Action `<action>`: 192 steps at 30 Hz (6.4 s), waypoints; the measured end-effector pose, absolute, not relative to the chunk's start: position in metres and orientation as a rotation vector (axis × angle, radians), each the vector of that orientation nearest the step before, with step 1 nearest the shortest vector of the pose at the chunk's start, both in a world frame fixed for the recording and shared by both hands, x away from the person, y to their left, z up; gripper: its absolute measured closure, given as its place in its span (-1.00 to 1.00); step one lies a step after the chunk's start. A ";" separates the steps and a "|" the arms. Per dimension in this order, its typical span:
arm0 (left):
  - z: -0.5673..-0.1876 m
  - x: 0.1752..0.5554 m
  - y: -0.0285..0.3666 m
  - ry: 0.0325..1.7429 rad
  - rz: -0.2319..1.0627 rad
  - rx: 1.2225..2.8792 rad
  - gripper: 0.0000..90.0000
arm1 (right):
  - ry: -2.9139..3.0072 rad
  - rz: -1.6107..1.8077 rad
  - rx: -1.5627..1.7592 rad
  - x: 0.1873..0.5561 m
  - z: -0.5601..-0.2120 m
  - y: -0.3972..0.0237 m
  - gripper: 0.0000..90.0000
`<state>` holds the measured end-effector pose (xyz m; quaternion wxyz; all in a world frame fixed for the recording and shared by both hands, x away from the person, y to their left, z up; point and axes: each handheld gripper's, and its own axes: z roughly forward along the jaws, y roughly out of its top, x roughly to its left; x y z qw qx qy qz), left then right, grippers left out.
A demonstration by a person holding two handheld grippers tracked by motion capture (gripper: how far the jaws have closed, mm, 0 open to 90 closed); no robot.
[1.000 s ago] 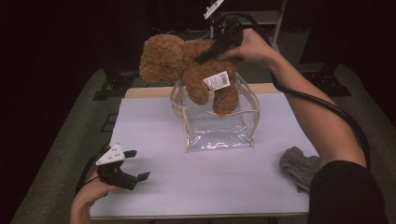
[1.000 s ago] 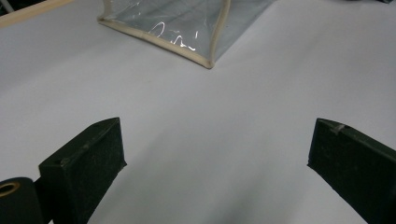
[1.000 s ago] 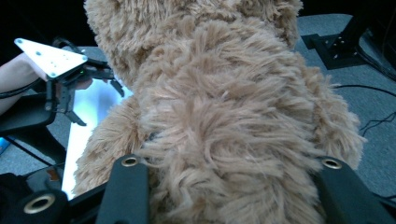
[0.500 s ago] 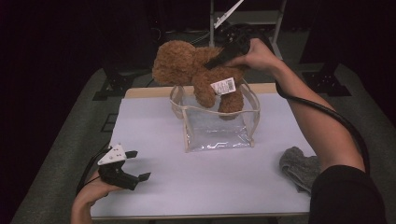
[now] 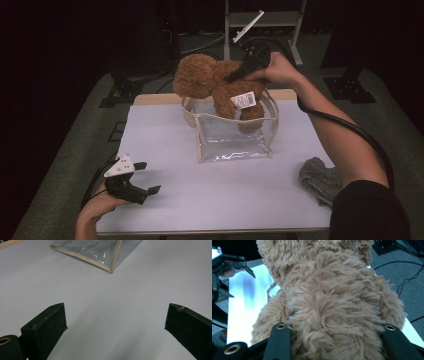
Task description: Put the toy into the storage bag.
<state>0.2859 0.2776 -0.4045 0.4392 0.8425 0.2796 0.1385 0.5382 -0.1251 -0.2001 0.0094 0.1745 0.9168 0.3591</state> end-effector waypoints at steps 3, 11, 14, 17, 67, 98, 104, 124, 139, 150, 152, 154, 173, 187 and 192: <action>-0.405 0.286 0.277 0.693 0.343 2.093 -0.93 | 2.865 1.115 0.554 0.538 -0.205 -0.130 0.12; -0.404 0.285 0.276 0.687 0.341 2.101 -0.93 | 2.874 1.118 0.562 0.534 -0.223 -0.138 0.11; -0.404 0.286 0.277 0.685 0.344 2.103 -0.93 | 2.885 1.105 0.573 0.534 -0.230 -0.140 0.12; -0.405 0.286 0.277 0.686 0.341 2.103 -0.93 | 2.901 1.076 0.578 0.534 -0.237 -0.141 0.12; -0.403 0.284 0.279 0.689 0.342 2.091 -0.93 | 2.886 1.175 0.474 0.527 -0.242 -0.083 -0.33; -0.403 0.284 0.280 0.690 0.336 2.085 -0.93 | 2.986 1.027 0.428 0.540 -0.283 -0.041 0.72; -0.403 0.285 0.279 0.684 0.333 2.094 -0.93 | 2.968 1.115 0.455 0.540 -0.278 -0.046 0.55; -0.405 0.284 0.272 0.674 0.329 2.105 -0.93 | 2.843 1.315 0.521 0.507 -0.228 -0.118 0.08; -0.406 0.284 0.271 0.673 0.323 2.097 -0.93 | 2.762 1.354 0.622 0.485 -0.219 -0.182 -0.05; -0.407 0.284 0.274 0.680 0.320 2.099 -0.93 | 2.728 1.360 0.683 0.469 -0.222 -0.216 -0.15; -0.407 0.284 0.274 0.678 0.319 2.099 -0.93 | 2.720 1.363 0.694 0.466 -0.224 -0.222 -0.17; -0.407 0.284 0.273 0.676 0.318 2.100 -0.93 | 2.711 1.360 0.706 0.462 -0.225 -0.228 -0.19; -0.409 0.285 0.270 0.670 0.306 2.104 -0.93 | 2.654 1.380 0.821 0.431 -0.246 -0.283 -0.31; -0.411 0.286 0.270 0.675 0.301 2.109 -0.93 | 2.613 1.398 0.947 0.415 -0.280 -0.314 -0.43; -0.411 0.286 0.271 0.681 0.301 2.108 -0.93 | 2.607 1.399 0.993 0.411 -0.294 -0.323 -0.45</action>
